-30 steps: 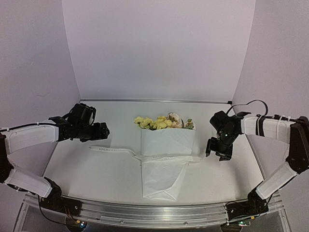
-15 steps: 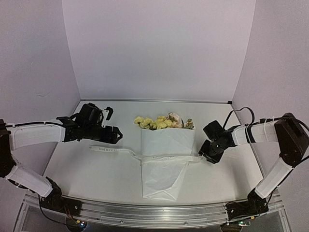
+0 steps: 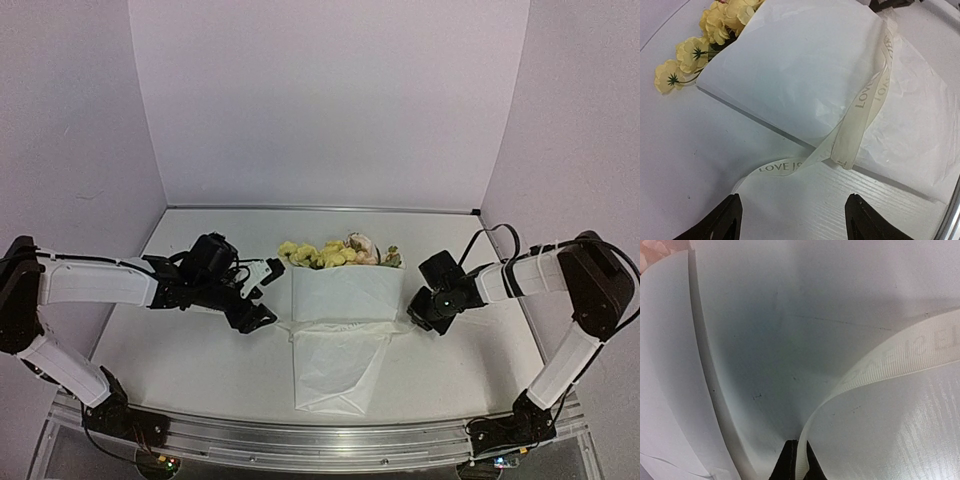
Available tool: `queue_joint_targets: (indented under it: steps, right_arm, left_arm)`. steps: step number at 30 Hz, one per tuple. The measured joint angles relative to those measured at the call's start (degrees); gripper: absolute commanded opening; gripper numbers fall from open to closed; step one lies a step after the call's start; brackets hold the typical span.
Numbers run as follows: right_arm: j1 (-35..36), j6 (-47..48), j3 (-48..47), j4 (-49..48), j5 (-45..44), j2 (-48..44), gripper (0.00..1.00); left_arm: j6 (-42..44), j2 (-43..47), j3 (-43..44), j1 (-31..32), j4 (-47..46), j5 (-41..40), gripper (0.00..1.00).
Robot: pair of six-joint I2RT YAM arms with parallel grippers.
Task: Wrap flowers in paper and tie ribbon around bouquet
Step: Tie the ribbon around the folded bouquet.
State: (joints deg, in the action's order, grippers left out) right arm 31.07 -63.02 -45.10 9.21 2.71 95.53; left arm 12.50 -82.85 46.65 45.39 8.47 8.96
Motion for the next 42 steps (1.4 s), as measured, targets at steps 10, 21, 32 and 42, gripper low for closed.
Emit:
queue_joint_targets:
  steps: [10, 21, 32, 42]
  right_arm:
    - [0.0, 0.2, 0.0, -1.1, 0.9, 0.2, 0.0]
    - [0.0, 0.6, 0.1, -1.4, 1.0, 0.3, 0.0]
    - [0.0, 0.6, 0.1, -1.5, 1.0, 0.3, 0.0]
    - [0.0, 0.8, 0.1, -1.5, 1.1, 0.3, 0.0]
  left_arm:
    - [13.9, -9.4, -0.3, 0.0, -2.9, 2.5, 0.63]
    - [19.2, -14.0, 0.8, 0.3, -7.7, 3.5, 0.59]
    - [20.7, -17.5, 3.0, 0.6, -9.6, 4.9, 0.47]
    - [20.6, -18.7, 3.2, 0.9, -9.6, 5.9, 0.17]
